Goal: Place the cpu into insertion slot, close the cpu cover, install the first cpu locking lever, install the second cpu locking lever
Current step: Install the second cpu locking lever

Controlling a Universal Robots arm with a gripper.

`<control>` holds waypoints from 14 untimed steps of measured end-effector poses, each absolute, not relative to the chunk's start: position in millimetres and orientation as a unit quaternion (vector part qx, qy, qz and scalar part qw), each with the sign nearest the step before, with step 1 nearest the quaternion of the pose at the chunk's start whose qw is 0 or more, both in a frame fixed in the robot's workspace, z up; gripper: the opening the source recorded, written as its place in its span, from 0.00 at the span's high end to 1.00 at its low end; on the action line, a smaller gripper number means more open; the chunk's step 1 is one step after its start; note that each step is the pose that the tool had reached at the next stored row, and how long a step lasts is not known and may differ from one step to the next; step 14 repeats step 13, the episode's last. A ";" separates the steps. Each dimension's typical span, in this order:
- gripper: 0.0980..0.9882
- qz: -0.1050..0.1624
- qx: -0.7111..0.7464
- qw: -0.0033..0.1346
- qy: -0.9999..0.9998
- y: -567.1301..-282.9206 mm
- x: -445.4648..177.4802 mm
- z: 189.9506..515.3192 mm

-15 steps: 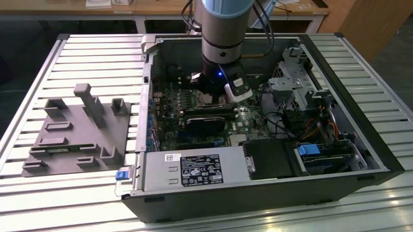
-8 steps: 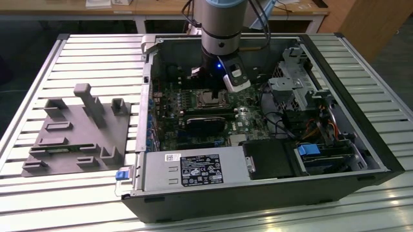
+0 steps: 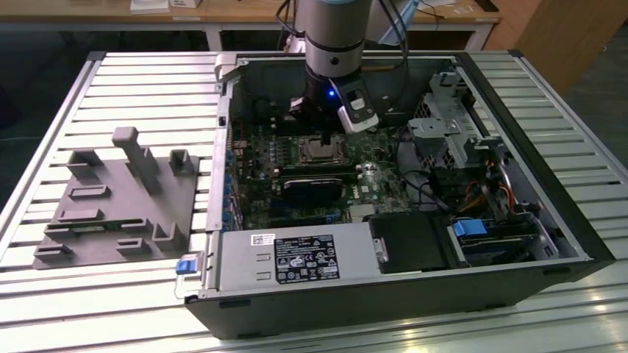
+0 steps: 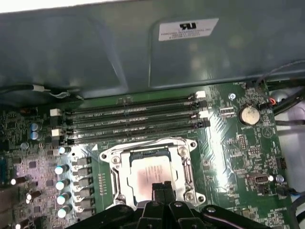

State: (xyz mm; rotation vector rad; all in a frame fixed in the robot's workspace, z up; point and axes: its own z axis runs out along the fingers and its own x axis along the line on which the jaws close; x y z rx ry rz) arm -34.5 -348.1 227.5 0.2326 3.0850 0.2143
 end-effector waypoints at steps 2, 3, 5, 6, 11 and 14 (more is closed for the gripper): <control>1.00 0.068 0.075 0.020 0.995 -346.9 -34.5 227.4; 1.00 0.068 0.075 0.020 0.995 -346.9 -34.5 227.4; 1.00 0.068 0.075 0.020 0.995 -346.9 -34.5 228.7; 1.00 0.068 0.075 0.020 0.995 -346.9 -34.5 229.4; 1.00 0.068 0.075 0.020 0.995 -346.9 -34.5 230.1; 1.00 0.068 0.075 0.020 0.995 -346.9 -34.5 230.1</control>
